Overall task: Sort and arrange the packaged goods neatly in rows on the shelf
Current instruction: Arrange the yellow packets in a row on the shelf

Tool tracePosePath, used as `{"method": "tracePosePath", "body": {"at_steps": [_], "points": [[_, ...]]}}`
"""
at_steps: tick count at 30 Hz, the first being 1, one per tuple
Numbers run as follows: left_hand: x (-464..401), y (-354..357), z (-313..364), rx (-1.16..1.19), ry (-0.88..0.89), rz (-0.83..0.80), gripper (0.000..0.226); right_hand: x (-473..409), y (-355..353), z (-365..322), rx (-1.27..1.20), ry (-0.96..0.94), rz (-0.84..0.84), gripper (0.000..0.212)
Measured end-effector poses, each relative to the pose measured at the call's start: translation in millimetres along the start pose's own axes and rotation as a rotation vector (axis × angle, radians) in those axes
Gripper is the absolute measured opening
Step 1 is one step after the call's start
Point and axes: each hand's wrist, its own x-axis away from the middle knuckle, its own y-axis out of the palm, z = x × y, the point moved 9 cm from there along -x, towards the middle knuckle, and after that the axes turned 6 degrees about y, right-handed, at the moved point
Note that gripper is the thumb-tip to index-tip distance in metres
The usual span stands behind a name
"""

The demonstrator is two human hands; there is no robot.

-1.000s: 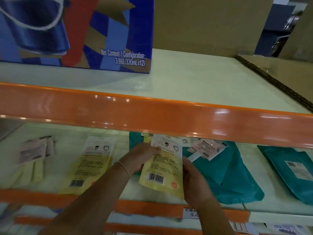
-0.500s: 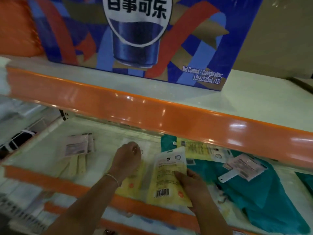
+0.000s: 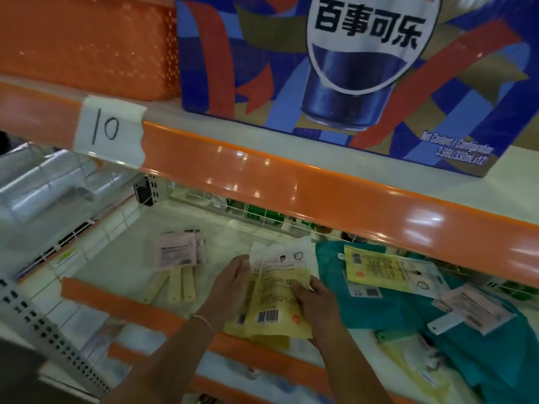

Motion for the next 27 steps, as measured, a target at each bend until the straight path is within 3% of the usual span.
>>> {"method": "tracePosePath", "body": {"at_steps": [5, 8, 10, 22, 27], "points": [[-3.1, 4.8, -0.7, -0.077, 0.011, -0.045, 0.041, -9.3, -3.0, 0.8, 0.317, -0.126, 0.148, 0.007], [-2.0, 6.6, 3.5, -0.099, 0.056, -0.033, 0.039, -11.3, -7.2, -4.4, 0.695, -0.241, 0.289, 0.020], [-2.0, 8.1, 2.8, -0.105, 0.063, -0.036, 0.037, -15.0, -9.1, -1.8, 0.806, -0.256, 0.319, 0.026], [-1.0, 21.1, 3.8, -0.209, 0.116, -0.103, 0.048, -37.1, -11.4, 17.4, 0.948, -0.281, 0.270, 0.035], [-10.4, 21.3, 22.7, -0.367, 0.139, -0.019, 0.048, -21.2, -28.4, -4.8, 0.961, -0.267, 0.349, 0.048]]}}
